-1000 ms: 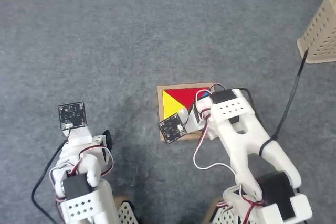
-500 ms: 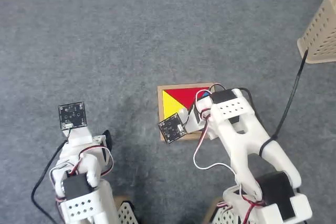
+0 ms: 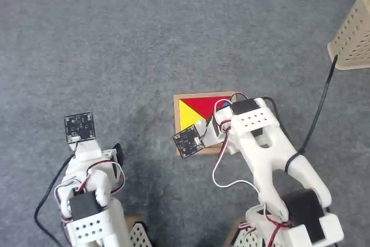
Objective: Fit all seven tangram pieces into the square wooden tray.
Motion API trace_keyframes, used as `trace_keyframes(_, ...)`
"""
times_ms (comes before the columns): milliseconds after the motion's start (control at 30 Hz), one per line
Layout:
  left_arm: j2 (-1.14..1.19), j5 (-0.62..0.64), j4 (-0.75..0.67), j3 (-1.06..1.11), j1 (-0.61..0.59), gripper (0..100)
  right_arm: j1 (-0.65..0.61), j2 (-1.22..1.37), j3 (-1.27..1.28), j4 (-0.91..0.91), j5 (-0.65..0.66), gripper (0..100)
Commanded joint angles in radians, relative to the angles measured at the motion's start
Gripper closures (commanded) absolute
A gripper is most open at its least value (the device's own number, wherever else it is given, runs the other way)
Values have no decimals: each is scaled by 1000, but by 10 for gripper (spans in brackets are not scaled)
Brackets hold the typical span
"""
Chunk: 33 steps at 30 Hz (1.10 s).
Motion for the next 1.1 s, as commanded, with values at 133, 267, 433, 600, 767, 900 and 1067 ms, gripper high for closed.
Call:
trace_keyframes(133,-14,-5,5,-13,3,784,1,-64,-9,36,-17,857)
trace_keyframes(267,-14,-5,5,-13,3,784,1,-64,-9,36,-35,857)
trace_keyframes(433,-14,-5,5,-13,3,784,1,-64,-9,35,-87,805)
trace_keyframes(600,-14,-5,5,-13,3,784,1,-64,-9,36,-98,805)
trace_keyframes(767,-14,-5,5,-13,3,784,1,-74,-9,25,-97,833)
trace_keyframes(900,-14,-5,5,-13,3,784,-7,-76,-43,-22,-146,978)
trace_keyframes(1067,-14,-5,5,-13,3,784,-7,-76,-135,-53,-512,995)
